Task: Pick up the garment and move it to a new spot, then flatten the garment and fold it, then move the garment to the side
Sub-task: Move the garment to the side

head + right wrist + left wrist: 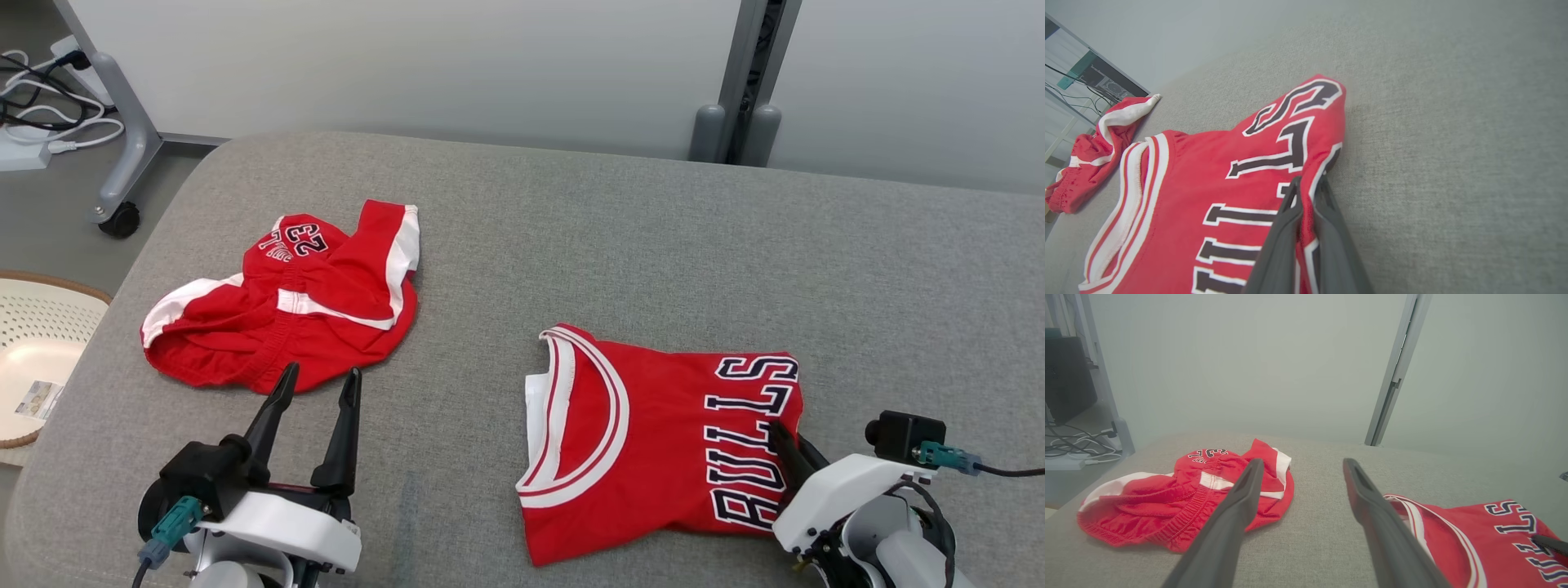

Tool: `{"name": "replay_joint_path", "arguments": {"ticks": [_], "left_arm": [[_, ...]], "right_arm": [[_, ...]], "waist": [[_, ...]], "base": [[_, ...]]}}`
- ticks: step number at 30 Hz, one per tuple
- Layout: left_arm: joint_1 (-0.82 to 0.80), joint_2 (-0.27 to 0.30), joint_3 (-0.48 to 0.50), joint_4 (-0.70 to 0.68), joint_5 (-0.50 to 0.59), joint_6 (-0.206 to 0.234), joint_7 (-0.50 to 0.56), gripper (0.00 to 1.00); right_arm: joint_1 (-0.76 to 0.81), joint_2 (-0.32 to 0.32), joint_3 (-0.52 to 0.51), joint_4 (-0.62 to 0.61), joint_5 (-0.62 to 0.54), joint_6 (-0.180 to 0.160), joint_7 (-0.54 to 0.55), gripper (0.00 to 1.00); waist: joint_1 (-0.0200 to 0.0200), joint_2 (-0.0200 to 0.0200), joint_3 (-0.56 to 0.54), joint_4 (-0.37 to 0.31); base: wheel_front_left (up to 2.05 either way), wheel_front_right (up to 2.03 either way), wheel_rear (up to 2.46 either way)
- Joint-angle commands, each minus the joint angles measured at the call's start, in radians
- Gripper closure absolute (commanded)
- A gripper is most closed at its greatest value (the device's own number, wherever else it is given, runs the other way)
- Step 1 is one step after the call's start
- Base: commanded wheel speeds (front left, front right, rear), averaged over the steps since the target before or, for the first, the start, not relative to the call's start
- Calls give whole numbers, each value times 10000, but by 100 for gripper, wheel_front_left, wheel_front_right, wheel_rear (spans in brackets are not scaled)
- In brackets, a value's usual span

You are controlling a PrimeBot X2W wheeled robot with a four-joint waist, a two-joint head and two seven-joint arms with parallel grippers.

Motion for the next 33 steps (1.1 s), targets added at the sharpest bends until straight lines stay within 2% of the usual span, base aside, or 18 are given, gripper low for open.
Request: {"name": "replay_joint_path", "arguments": {"ticks": [1,9,19,33], "left_arm": [[-6,-9,72,-3,53,-40,-41,0],[121,-37,179,-76,129,-84,-41,0],[53,-97,237,-610,220,-175,-30,0],[-12,76,90,-868,365,-249,-30,0]], "right_arm": [[-112,-157,34,-43,5,3,-197,100],[-446,-670,123,-231,38,1,-455,100],[-1239,-1686,-87,-447,-262,1,-330,100],[-1460,-1580,-56,-744,-760,3,-380,100]], "waist": [[0,0,-25,-30],[0,0,-2,-383],[0,0,412,-1521],[0,0,669,-3697]], "base": [[0,0,0],[0,0,0],[0,0,0],[0,0,0]]}}
